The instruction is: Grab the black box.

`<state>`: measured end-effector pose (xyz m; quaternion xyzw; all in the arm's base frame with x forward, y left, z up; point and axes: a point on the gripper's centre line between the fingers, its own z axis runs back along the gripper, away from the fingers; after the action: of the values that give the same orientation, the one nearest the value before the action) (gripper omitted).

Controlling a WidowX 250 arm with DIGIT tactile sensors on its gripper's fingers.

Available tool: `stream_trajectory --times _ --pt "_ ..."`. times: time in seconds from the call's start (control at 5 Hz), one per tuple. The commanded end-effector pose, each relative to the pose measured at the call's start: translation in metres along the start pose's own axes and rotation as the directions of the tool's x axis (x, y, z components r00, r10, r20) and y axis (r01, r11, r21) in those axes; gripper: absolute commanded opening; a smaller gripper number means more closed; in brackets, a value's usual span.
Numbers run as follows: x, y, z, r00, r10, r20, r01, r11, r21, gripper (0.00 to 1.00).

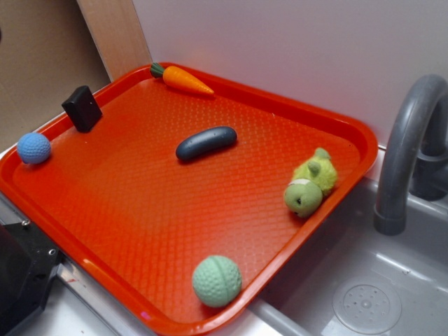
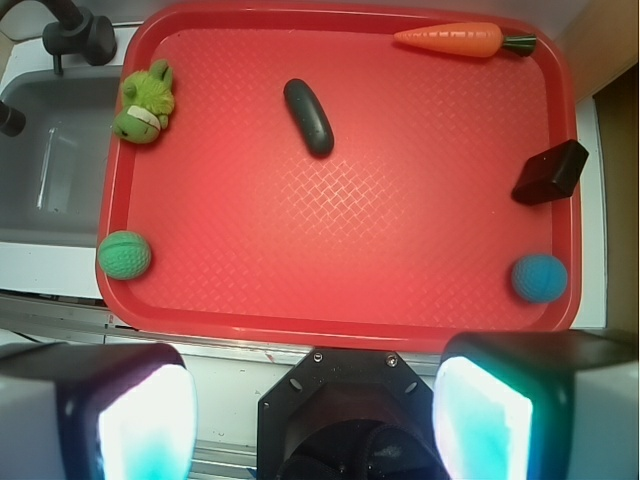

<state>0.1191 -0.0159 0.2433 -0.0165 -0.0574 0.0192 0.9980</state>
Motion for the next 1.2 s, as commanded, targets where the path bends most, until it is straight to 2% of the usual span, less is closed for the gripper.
stream_trajectory --times 0.0,0.2,0.4,0.6,0.8,1.0 --pt "0.000 0.000 0.000 1.000 0.000 0.000 0.000 1.000 0.000 1.00" --pt "0.041 0.039 -0.031 0.982 0.188 0.010 -0.188 0.979 0.077 1.00" --pt "0.062 0.067 -0.043 0.951 0.309 0.024 -0.309 0.943 0.125 1.00" --pt "0.070 0.118 -0.063 0.881 0.464 0.095 -0.473 0.868 0.152 1.00" --pt "0.059 0.148 -0.072 0.830 0.526 0.185 -0.554 0.814 0.176 1.00" --pt "0.049 0.175 -0.091 0.850 0.498 0.172 -0.523 0.837 0.162 1.00"
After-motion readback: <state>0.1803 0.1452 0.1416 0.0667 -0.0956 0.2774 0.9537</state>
